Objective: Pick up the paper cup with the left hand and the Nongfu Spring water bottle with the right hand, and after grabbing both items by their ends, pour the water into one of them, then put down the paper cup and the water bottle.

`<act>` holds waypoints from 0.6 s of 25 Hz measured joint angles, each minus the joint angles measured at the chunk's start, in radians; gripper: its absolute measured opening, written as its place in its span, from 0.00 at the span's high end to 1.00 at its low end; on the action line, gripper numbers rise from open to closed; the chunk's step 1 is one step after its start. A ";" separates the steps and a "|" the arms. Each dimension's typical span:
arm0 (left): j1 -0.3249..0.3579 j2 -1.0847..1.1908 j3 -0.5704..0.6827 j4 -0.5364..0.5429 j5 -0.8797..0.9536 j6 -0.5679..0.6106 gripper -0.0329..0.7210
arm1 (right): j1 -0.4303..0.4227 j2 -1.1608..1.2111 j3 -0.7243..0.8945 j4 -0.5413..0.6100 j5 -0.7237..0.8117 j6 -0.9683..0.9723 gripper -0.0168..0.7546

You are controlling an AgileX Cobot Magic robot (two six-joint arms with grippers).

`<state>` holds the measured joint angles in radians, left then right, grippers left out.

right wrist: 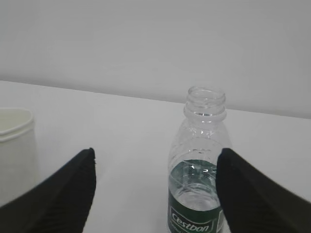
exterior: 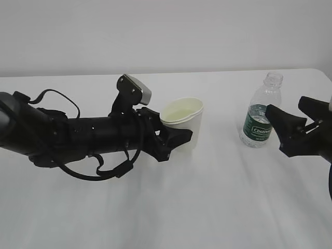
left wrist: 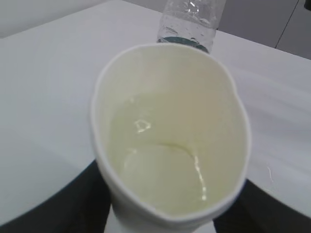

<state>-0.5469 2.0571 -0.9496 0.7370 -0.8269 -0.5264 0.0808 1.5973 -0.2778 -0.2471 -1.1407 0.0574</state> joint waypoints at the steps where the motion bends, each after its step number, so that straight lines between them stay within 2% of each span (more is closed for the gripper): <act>1: 0.004 -0.001 0.000 0.002 0.002 0.006 0.39 | 0.000 0.000 0.000 -0.002 0.000 0.000 0.22; 7: 0.008 -0.001 0.002 0.004 0.002 0.054 0.39 | 0.000 0.000 0.000 -0.011 0.000 0.000 0.22; 15: 0.065 -0.002 0.078 -0.022 -0.062 0.105 0.39 | 0.000 0.000 0.000 -0.014 0.000 0.000 0.22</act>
<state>-0.4815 2.0548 -0.8712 0.7154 -0.8892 -0.4215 0.0808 1.5973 -0.2778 -0.2614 -1.1407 0.0579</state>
